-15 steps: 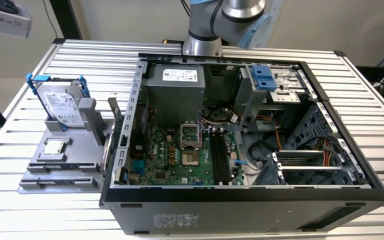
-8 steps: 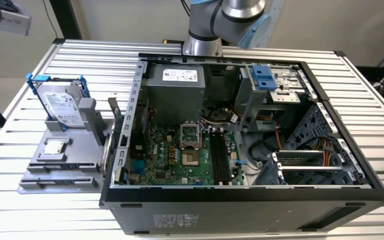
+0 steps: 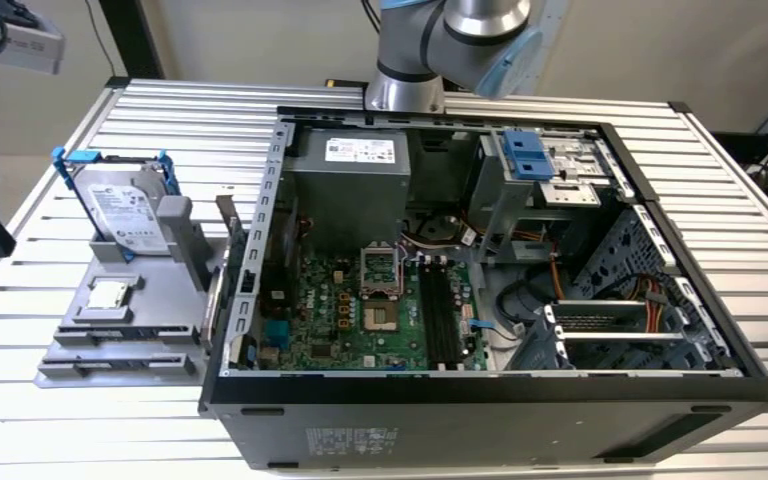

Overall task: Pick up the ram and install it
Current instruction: 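Pick up the ram and move it above insertion slot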

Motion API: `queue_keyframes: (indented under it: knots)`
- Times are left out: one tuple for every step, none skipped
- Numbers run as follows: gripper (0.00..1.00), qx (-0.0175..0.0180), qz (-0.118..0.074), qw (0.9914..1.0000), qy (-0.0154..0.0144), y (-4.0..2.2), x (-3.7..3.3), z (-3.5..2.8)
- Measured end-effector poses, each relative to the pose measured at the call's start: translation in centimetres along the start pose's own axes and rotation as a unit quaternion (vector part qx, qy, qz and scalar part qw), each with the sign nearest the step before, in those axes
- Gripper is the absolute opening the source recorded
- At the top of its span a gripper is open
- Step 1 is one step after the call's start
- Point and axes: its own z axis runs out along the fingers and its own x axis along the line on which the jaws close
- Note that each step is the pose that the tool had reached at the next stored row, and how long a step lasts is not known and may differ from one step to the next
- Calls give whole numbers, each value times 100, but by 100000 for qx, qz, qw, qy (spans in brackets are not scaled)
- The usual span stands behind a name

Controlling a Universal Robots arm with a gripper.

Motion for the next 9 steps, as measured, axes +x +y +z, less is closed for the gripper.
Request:
queue_keyframes:
  knots:
    - [0,77,307,99999,-2,0,0,9]
    - [0,130,718,99997,-6,-1,1,18]
    - [0,166,1241,99992,-21,-1,0,28]
    - [0,197,1879,99982,-31,-1,1,38]
    - [0,221,2519,99968,-47,-2,1,47]
    - [0,241,3180,99949,-64,-2,1,54]
    - [0,247,3727,99930,-78,-2,1,58]
    - [0,245,3873,99925,-81,-2,1,58]
    - [0,244,3910,99923,-84,-2,1,58]
